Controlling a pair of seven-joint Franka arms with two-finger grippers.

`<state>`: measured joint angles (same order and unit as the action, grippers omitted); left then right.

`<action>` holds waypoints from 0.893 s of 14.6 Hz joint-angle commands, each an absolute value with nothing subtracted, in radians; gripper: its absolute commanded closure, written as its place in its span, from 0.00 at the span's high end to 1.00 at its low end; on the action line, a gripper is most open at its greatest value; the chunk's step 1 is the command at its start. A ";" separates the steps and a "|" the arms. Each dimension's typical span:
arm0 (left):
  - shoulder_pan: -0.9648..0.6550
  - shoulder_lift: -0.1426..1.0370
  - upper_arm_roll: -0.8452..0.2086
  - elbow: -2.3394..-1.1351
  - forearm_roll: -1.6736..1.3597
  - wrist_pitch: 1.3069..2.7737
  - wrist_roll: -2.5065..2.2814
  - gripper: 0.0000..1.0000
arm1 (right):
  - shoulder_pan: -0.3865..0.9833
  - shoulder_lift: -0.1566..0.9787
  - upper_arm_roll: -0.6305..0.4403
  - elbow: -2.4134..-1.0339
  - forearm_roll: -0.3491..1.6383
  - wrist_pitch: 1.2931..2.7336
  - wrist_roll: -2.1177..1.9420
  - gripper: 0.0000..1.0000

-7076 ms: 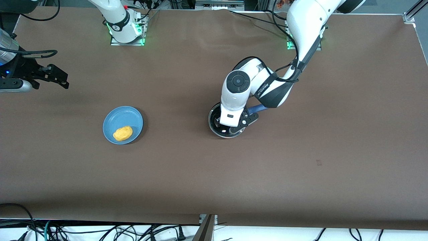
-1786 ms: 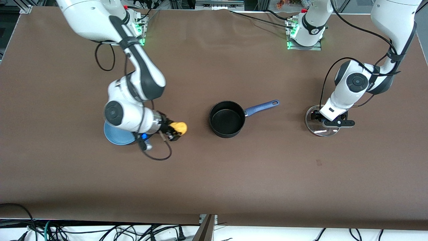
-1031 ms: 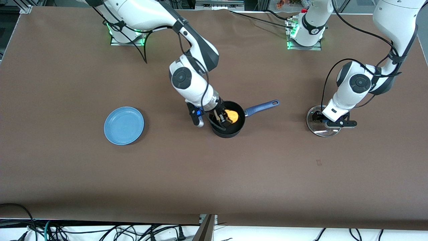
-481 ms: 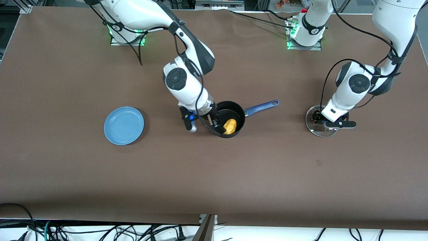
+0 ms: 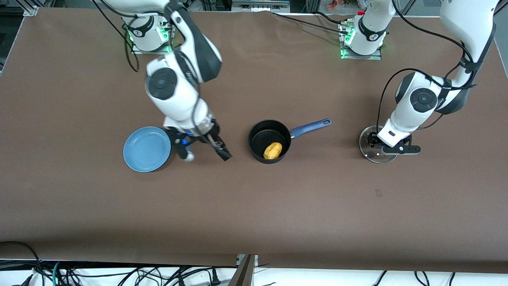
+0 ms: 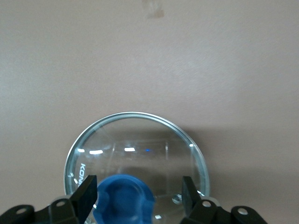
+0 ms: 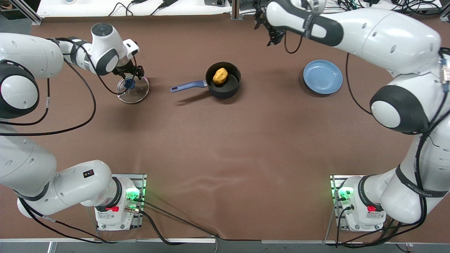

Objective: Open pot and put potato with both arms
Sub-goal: 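Withdraw the right gripper while the left gripper sets the lid down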

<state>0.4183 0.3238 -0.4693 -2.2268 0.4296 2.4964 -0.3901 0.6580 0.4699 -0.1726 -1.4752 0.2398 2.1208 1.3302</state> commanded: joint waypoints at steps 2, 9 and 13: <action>0.431 0.290 -0.520 -2.106 0.318 2.304 -0.306 0.80 | 0.663 0.301 -0.262 -1.577 0.238 1.970 1.121 1.00; 0.430 0.230 -0.525 -1.907 0.169 2.042 -0.195 0.80 | 0.664 0.150 -0.471 -1.580 0.233 1.645 0.599 1.00; 0.419 0.184 -0.529 -1.740 0.138 1.803 -0.167 0.80 | 0.585 0.103 -0.508 -1.583 0.203 1.533 0.318 1.00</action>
<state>0.4198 0.2119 -0.5205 -1.8292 0.1678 1.9267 -0.2049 0.6380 0.1467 -0.5194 -1.5505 0.2276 1.5694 0.4407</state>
